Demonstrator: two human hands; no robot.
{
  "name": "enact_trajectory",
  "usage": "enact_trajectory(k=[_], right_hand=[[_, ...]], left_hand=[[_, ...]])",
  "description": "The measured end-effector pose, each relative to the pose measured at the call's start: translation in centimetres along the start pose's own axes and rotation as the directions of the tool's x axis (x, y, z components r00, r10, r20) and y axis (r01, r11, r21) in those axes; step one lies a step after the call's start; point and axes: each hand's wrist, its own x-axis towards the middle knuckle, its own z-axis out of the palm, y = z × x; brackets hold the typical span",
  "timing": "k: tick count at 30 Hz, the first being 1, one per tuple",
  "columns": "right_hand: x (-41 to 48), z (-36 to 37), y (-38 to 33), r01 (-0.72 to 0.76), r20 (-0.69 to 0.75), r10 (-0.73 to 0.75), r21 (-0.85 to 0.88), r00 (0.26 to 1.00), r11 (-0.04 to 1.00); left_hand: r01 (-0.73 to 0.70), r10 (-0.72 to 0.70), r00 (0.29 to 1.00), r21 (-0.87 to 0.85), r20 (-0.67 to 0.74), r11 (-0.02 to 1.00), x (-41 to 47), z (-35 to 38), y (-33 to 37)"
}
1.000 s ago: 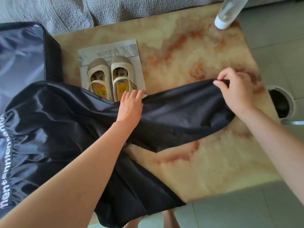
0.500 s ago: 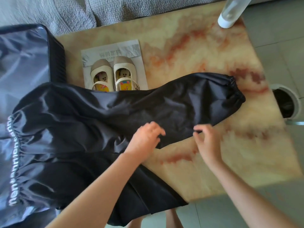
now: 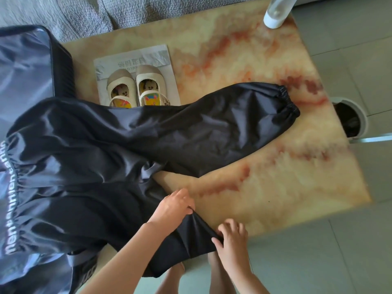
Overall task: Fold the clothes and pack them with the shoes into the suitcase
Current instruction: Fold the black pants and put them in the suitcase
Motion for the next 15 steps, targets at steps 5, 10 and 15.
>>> enact_trajectory(k=[5,10,15], right_hand=[[-0.4,-0.9,1.6,-0.060,0.090,0.041,0.215,0.995,0.975],[-1.1,-3.0,4.4,-0.102,0.367,-0.002,0.265,0.930,0.959],[-0.9,-6.0,4.8,-0.147,0.335,0.011,0.382,0.942,0.912]], left_hand=[[-0.045,0.046,0.989,0.005,-0.139,0.999,-1.0,0.1,1.1],[-0.012,-0.001,0.979,-0.063,-0.205,0.998,-1.0,-0.5,2.4],[0.138,-0.214,0.950,-0.310,-0.227,0.941,-0.2,-2.6,3.7]])
